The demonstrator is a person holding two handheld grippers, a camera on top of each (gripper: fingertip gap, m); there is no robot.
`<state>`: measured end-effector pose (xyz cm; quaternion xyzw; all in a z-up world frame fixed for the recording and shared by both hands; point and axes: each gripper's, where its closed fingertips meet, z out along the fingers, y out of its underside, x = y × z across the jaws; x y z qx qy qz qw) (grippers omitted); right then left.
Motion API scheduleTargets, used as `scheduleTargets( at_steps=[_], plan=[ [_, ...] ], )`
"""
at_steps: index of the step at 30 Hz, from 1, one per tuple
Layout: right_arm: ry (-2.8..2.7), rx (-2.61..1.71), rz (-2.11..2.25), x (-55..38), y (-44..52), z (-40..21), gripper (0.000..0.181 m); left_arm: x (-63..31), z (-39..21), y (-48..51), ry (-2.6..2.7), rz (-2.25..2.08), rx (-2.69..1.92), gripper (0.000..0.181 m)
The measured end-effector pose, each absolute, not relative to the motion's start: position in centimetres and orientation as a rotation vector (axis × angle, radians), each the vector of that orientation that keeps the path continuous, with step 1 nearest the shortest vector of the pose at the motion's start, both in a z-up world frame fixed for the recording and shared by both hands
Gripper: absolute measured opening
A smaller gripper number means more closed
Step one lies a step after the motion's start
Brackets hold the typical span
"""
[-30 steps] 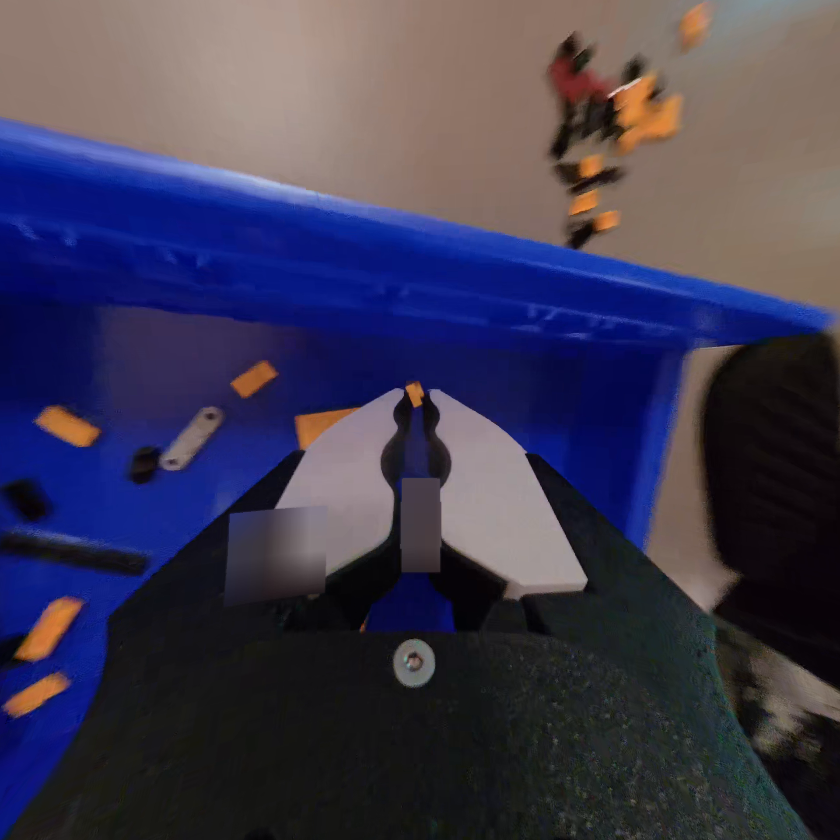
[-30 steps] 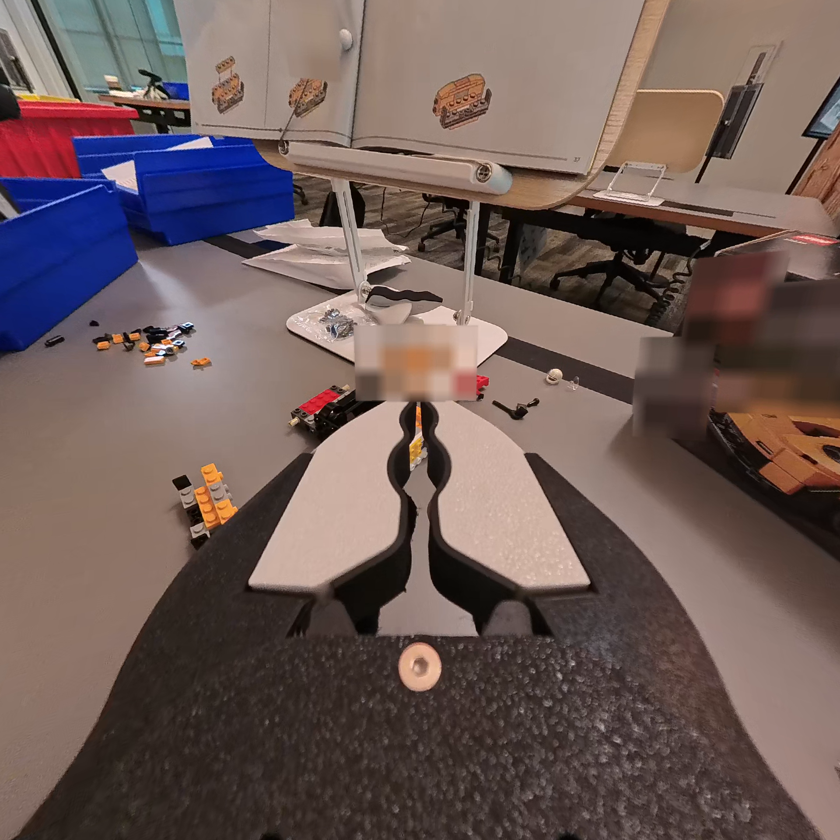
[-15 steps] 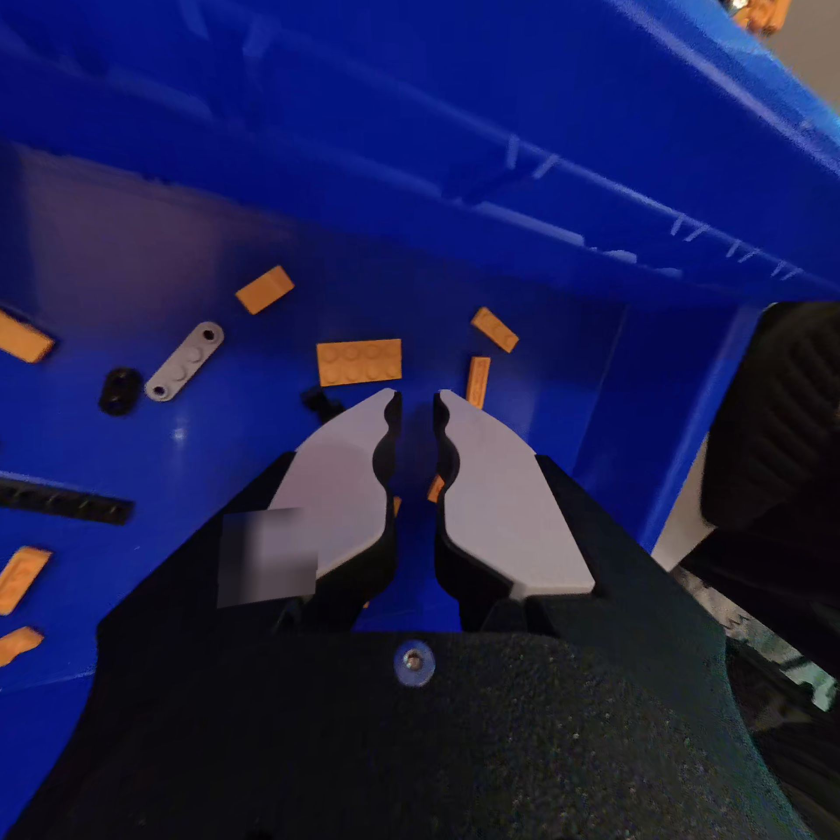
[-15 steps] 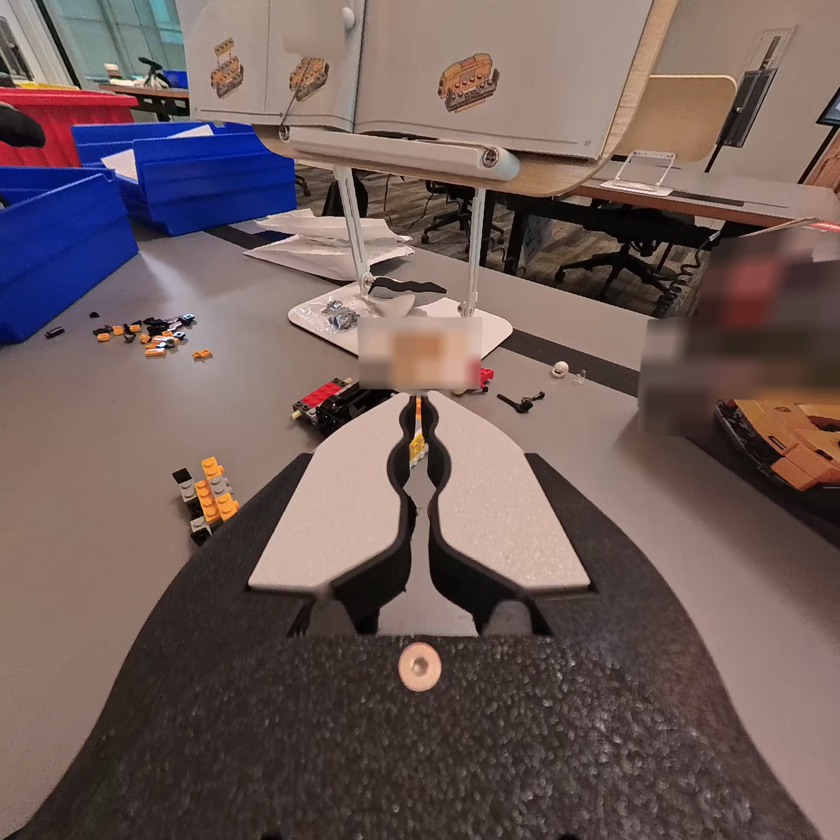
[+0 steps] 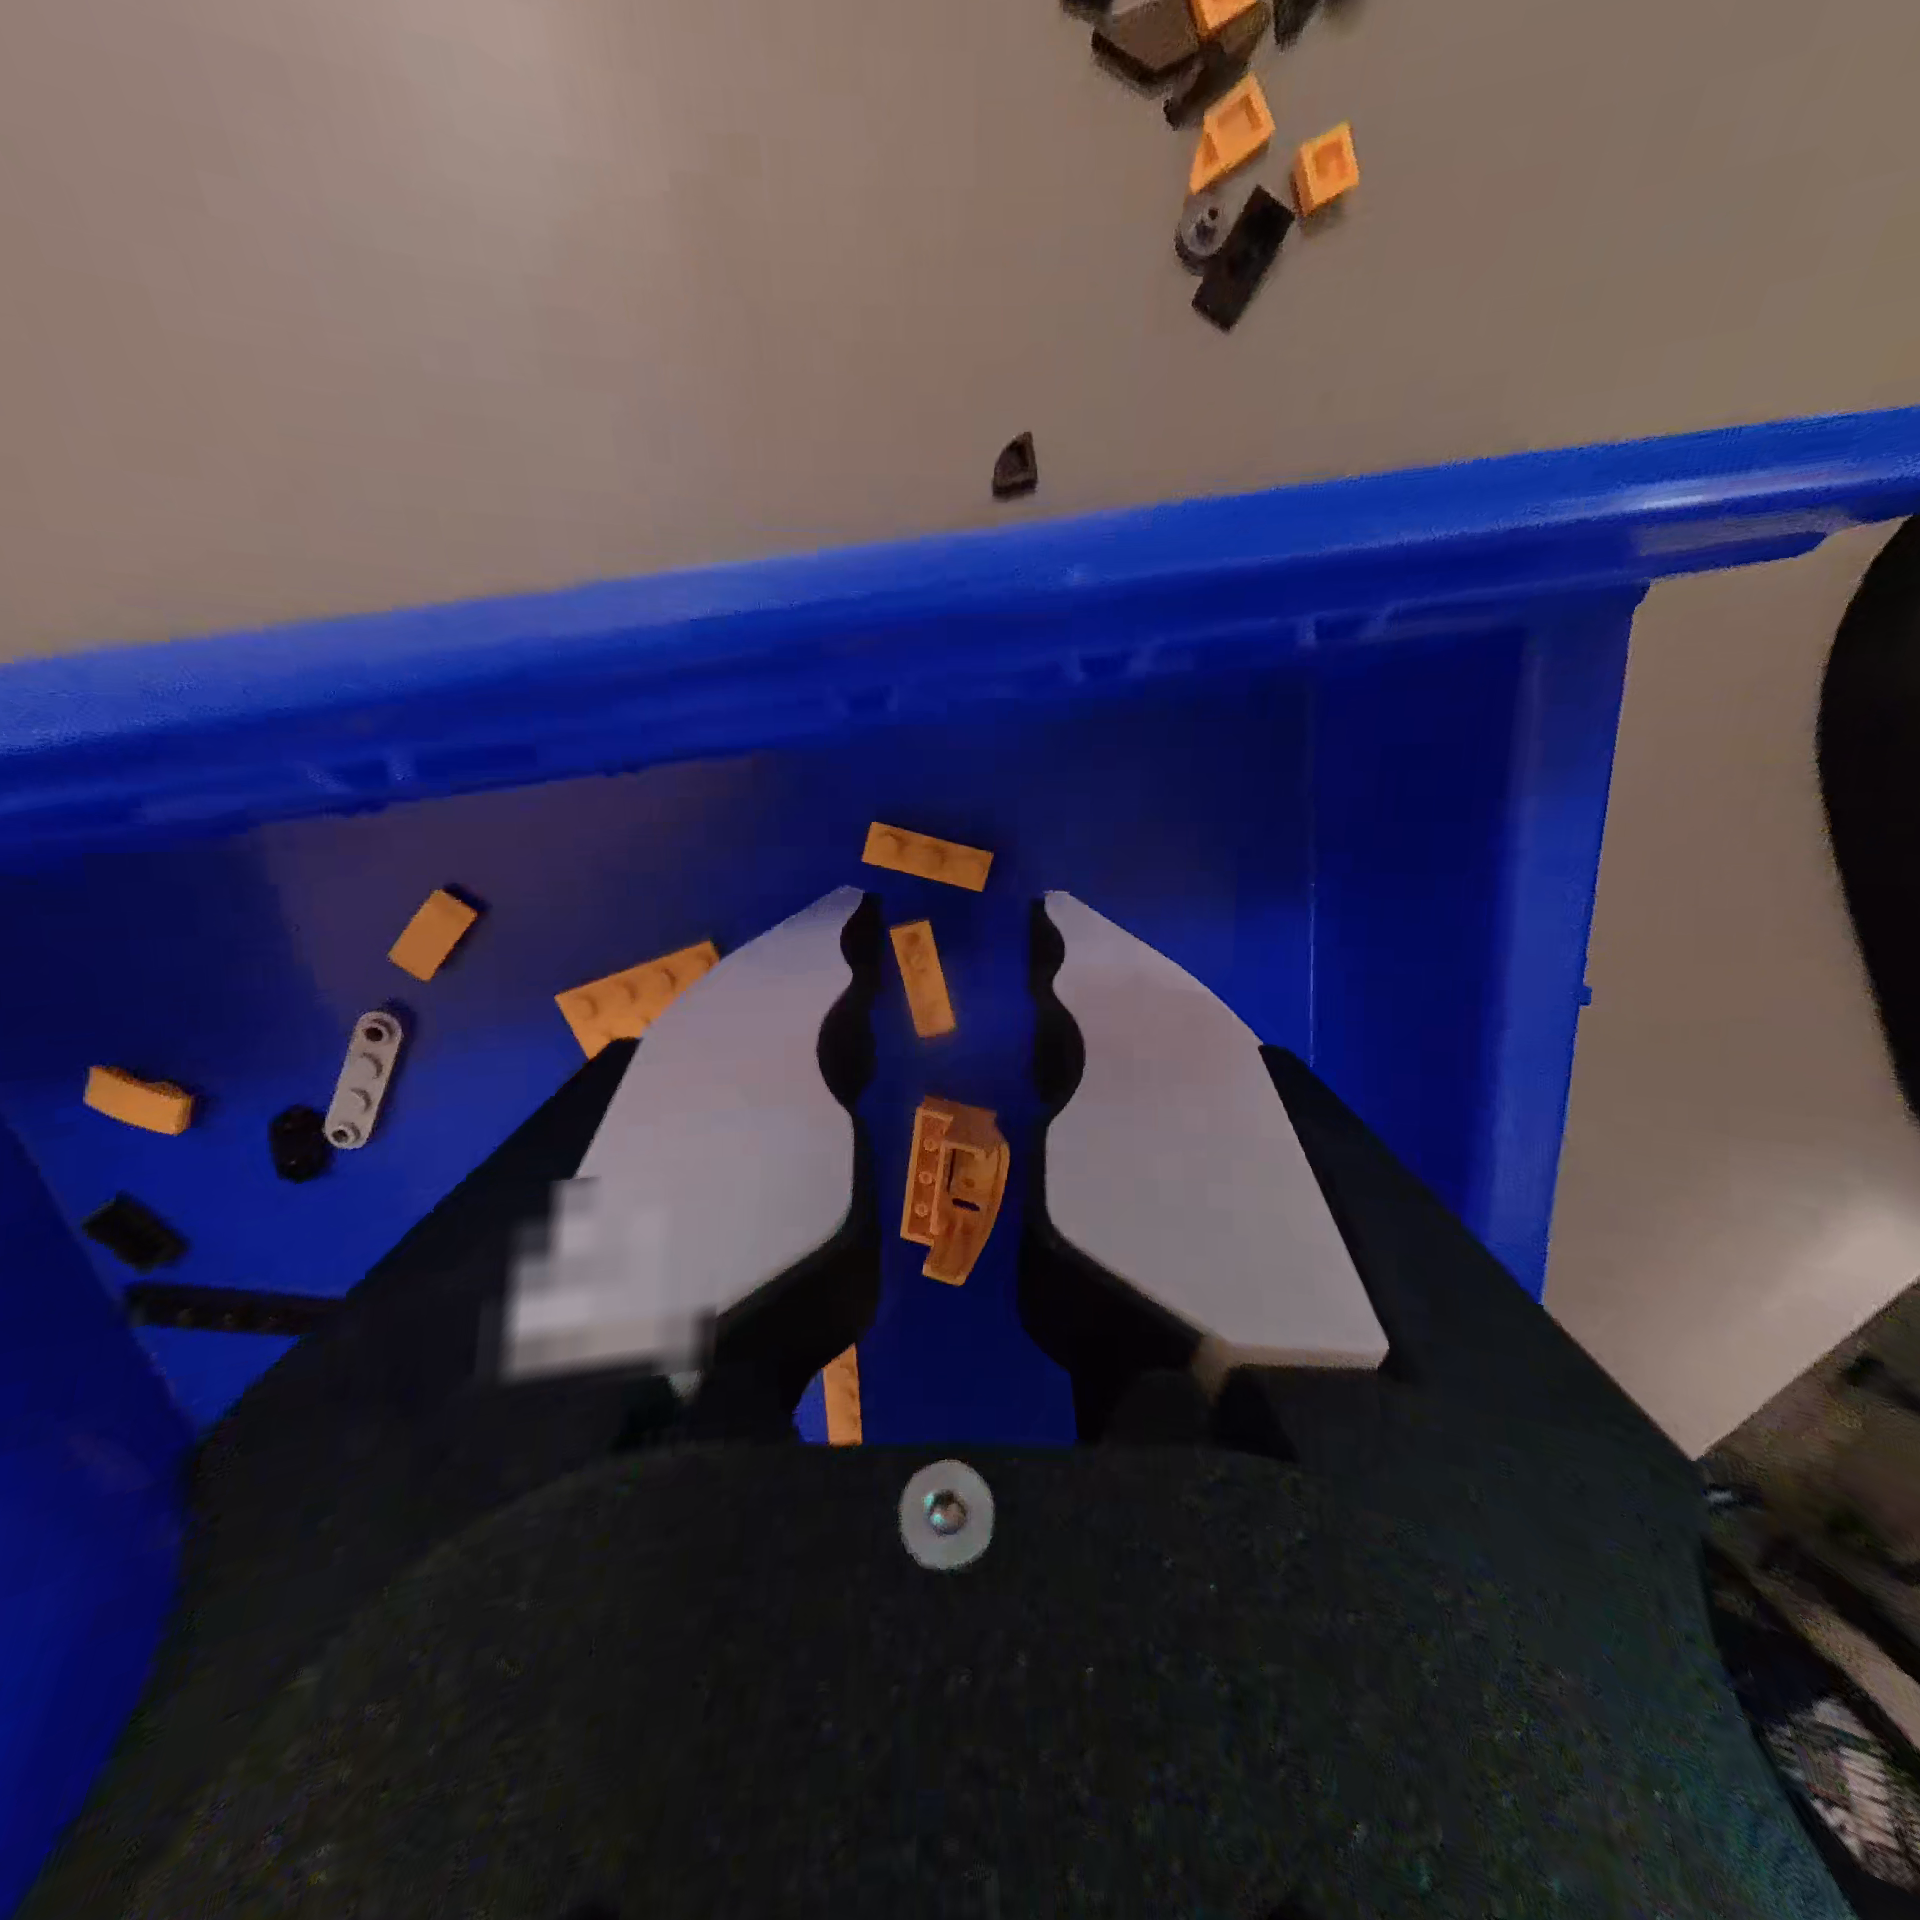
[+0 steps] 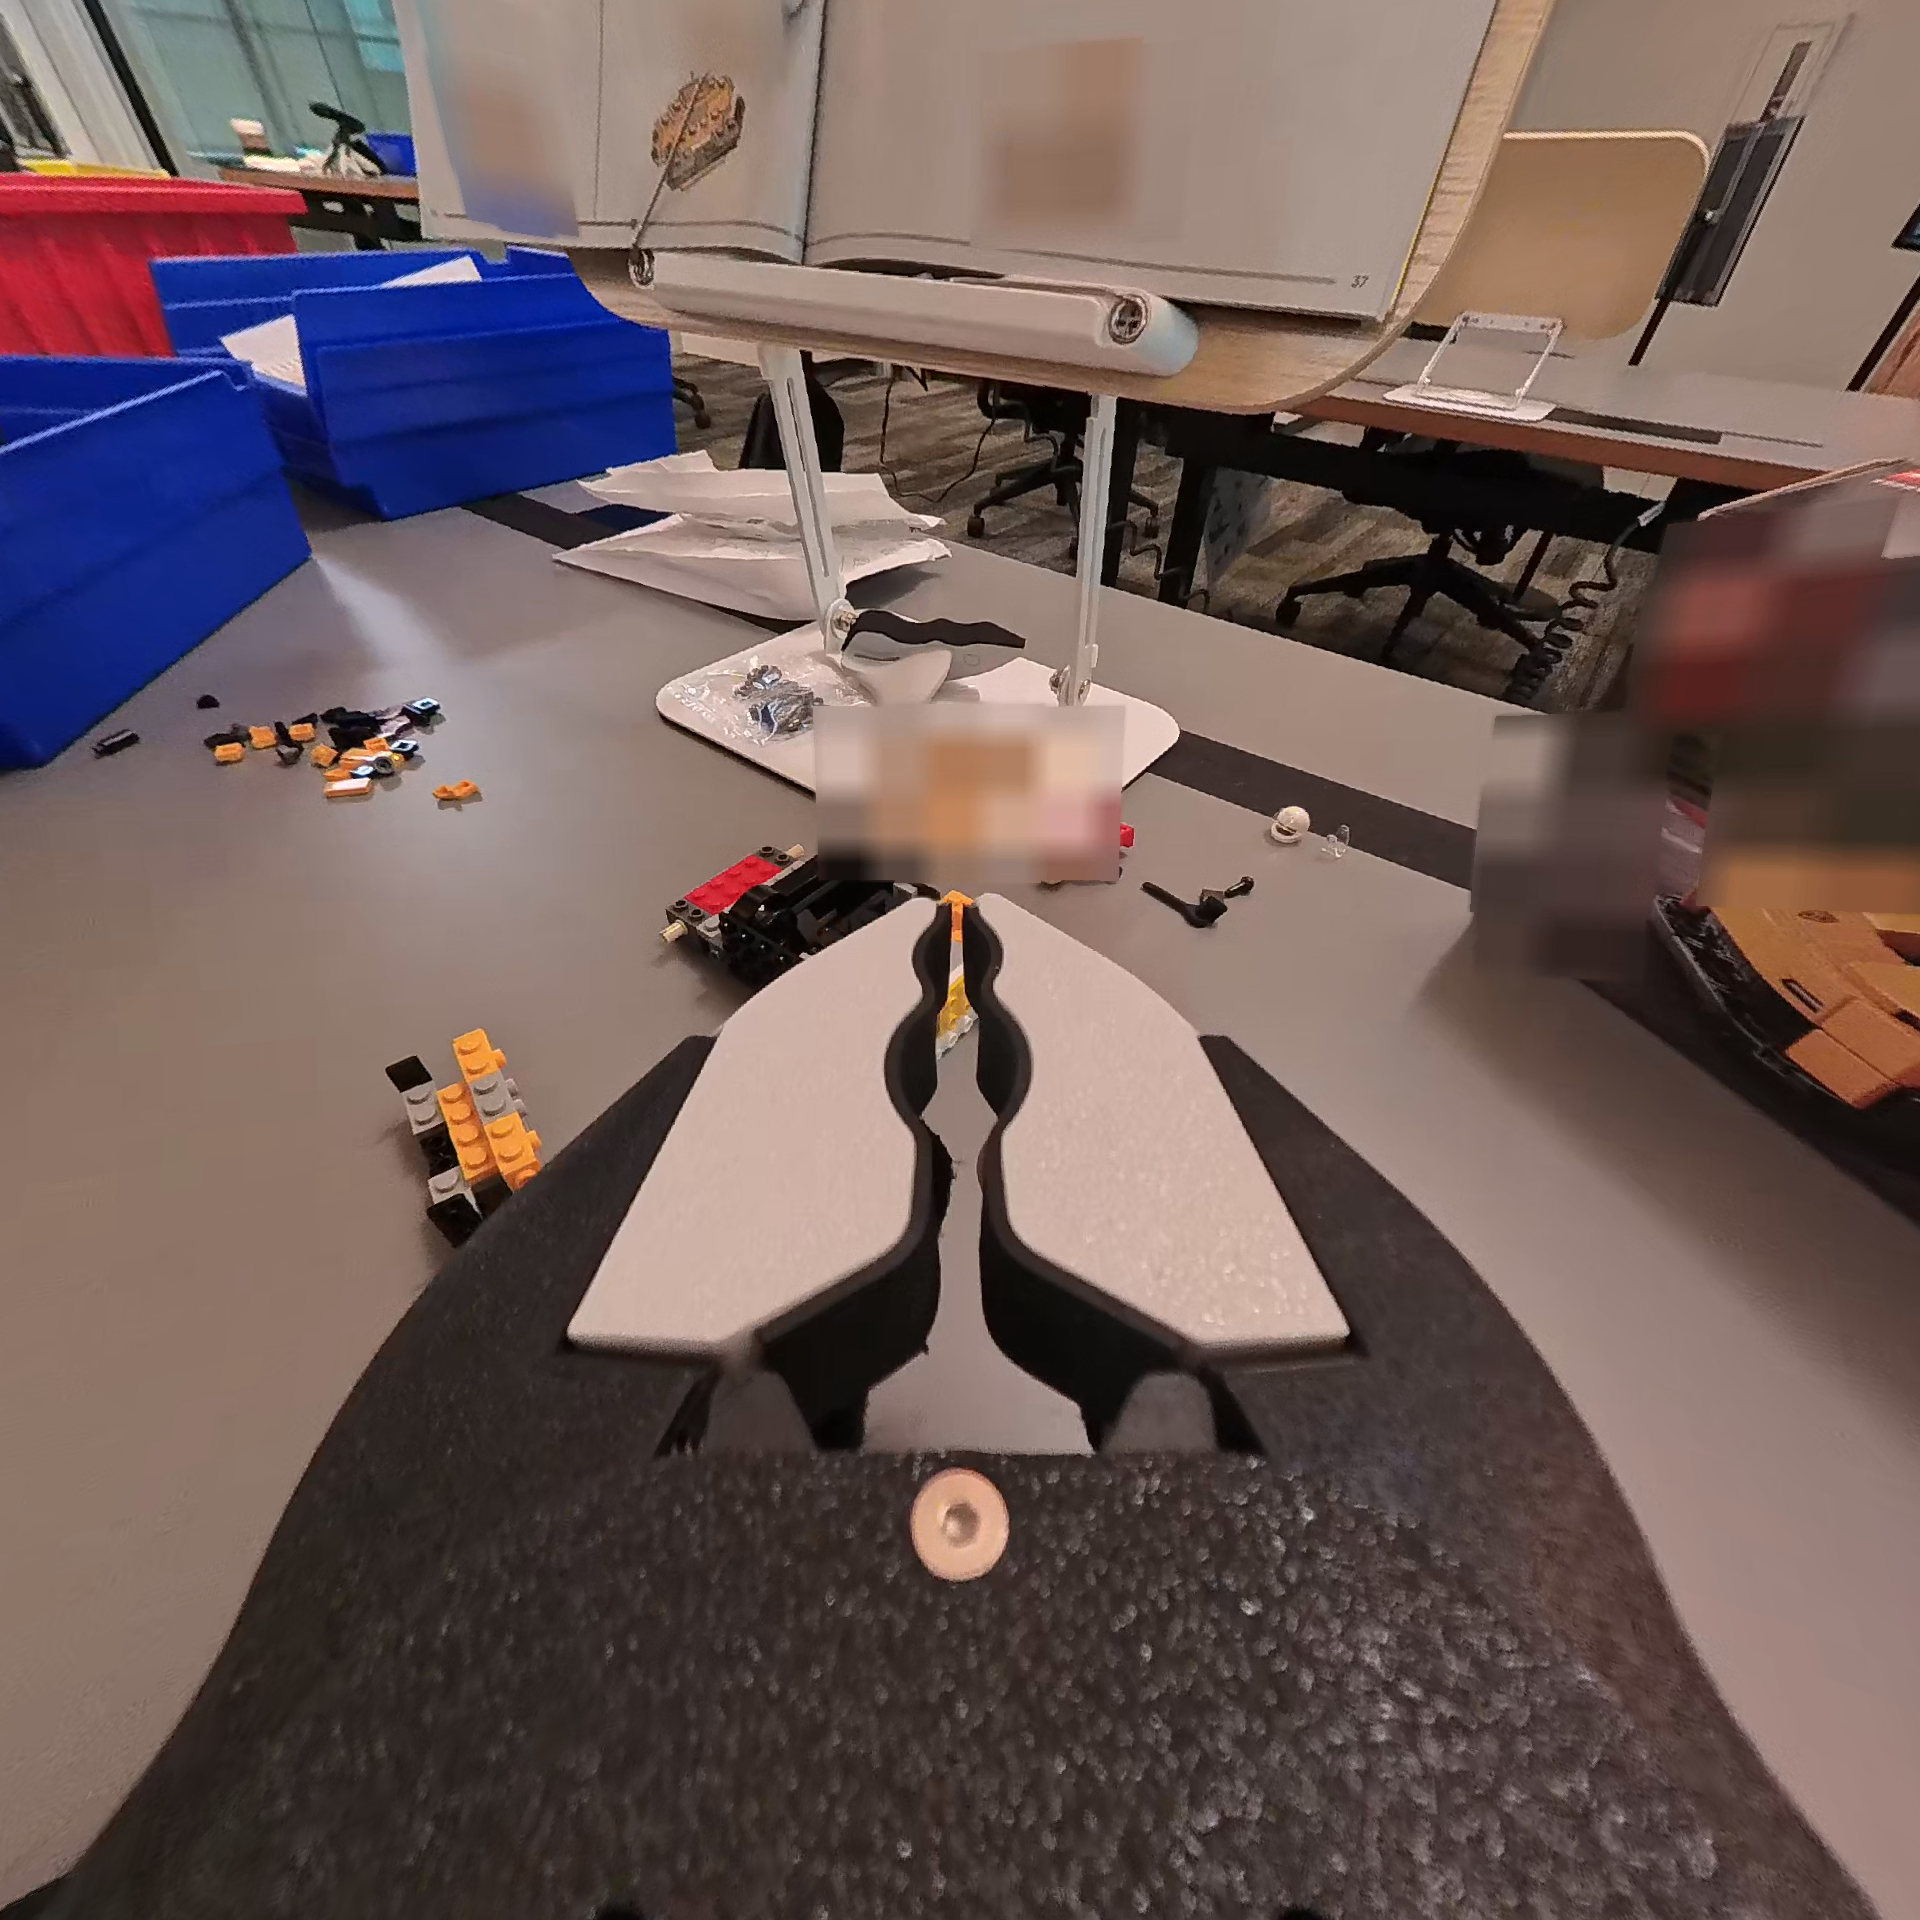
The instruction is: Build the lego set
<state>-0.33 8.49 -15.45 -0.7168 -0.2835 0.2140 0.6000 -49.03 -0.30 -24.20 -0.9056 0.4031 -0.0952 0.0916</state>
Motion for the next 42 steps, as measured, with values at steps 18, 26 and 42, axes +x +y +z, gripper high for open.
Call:
scheduleTargets(
  at_steps=[18, 26, 42],
  plan=[
    [-0.663, -1.665, 0.498, -0.4, 8.4, -15.6, 0.001, -52.7, -22.2, 0.0, 0.919, -0.398, -2.753, 0.018],
    [-0.67, -1.676, 0.503, -0.6, 8.5, -16.0, 0.001, -61.1, -17.9, 3.6, 0.598, 0.128, -2.64, 0.015],
    [-0.671, -1.68, 0.515, -0.8, 8.3, -16.0, 0.001, -66.5, -24.2, -0.8, 0.145, 0.309, -3.236, 0.022]
  ],
)
